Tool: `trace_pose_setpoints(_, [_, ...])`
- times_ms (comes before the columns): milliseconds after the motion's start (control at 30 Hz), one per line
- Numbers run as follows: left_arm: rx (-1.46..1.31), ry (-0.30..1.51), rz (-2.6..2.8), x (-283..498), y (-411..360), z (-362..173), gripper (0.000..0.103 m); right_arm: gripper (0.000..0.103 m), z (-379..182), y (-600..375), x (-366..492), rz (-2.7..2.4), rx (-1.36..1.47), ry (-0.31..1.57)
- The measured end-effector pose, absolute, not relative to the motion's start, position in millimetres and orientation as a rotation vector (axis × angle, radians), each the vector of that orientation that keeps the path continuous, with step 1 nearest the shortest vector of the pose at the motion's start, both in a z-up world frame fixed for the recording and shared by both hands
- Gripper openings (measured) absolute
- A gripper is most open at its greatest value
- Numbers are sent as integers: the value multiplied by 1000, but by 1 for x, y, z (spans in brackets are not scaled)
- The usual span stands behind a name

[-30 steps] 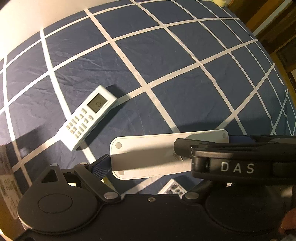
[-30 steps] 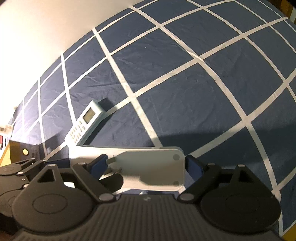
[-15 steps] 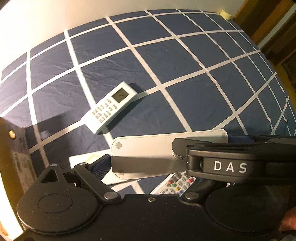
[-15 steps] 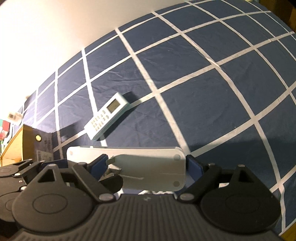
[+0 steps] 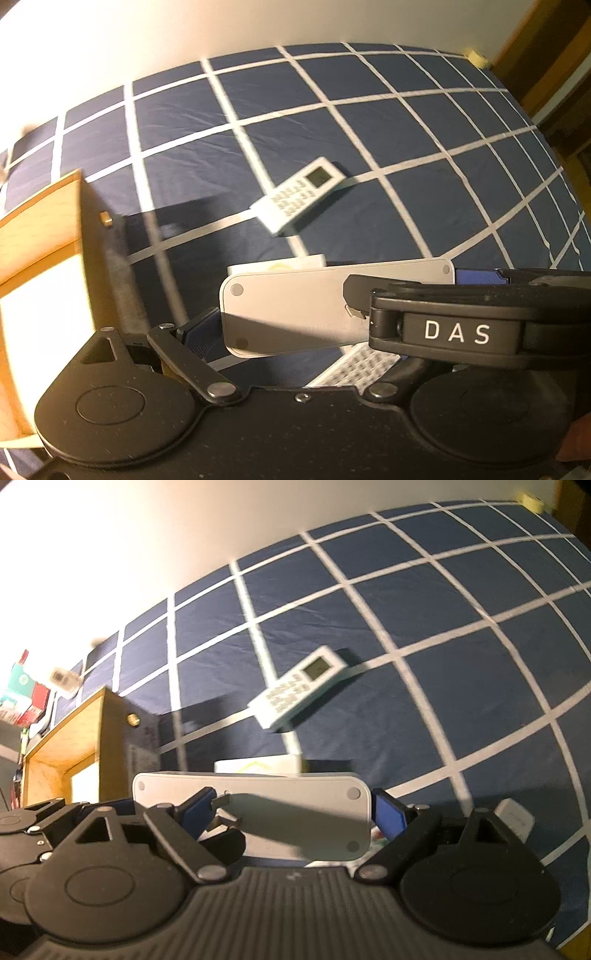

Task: Organize objects
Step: 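Lift the power strip with the right gripper and carry it over the box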

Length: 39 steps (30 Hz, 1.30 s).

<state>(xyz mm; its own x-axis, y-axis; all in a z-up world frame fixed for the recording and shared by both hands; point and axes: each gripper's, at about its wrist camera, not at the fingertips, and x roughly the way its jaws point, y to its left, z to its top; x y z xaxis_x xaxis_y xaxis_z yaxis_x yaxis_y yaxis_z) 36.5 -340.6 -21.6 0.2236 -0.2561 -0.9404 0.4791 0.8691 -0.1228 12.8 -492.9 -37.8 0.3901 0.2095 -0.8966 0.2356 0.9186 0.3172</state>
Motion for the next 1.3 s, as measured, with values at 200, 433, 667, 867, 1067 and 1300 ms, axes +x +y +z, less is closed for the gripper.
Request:
trace_pose_setpoints(200, [175,1227,-472,38,-292,-9,92,89,-25,-444,15,27,396,1166])
trace_pose_setpoints(433, [150,1208,-430,43,-239,0,92,89,-15,-386,21,70,360,1156])
trace_pose_setpoints(667, [113,1197,-382,50,-182,5,92,89,-12,-328,29,120,319,1155])
trace_pose_setpoints(867, [78,1190,-337,58,-132,6,92,89,-11,-277,39,169,282,1157])
trace_pose_setpoints(1067, [45,1192,-293,69,-92,4,92,89,-13,-232,52,213,248,1166])
trace_pose_setpoints(1300, [12,1209,-259,87,-56,-7,92,89,-24,-191,71,252,213,1190])
